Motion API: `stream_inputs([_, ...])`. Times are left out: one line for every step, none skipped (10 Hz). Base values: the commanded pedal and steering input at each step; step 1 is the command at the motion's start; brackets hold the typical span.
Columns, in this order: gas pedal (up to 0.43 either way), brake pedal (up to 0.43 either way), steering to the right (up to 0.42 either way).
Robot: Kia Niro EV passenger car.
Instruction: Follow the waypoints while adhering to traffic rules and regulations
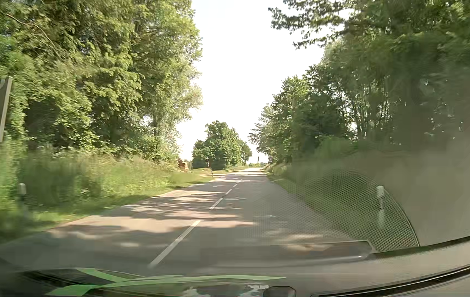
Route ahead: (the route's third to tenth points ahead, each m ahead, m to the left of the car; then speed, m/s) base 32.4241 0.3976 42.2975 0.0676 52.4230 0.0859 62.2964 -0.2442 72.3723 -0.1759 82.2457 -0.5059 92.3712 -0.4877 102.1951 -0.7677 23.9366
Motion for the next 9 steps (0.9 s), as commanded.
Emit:
stream_inputs([0.000,0.000,0.004])
stream_inputs([0.000,0.000,0.003])
stream_inputs([0.000,0.000,0.000])
stream_inputs([0.000,0.000,-0.001])
stream_inputs([0.000,0.000,-0.001])
stream_inputs([0.000,0.000,-0.001])
stream_inputs([0.000,0.000,-0.001])
stream_inputs([0.000,0.000,0.000])
stream_inputs([0.000,0.000,0.000])
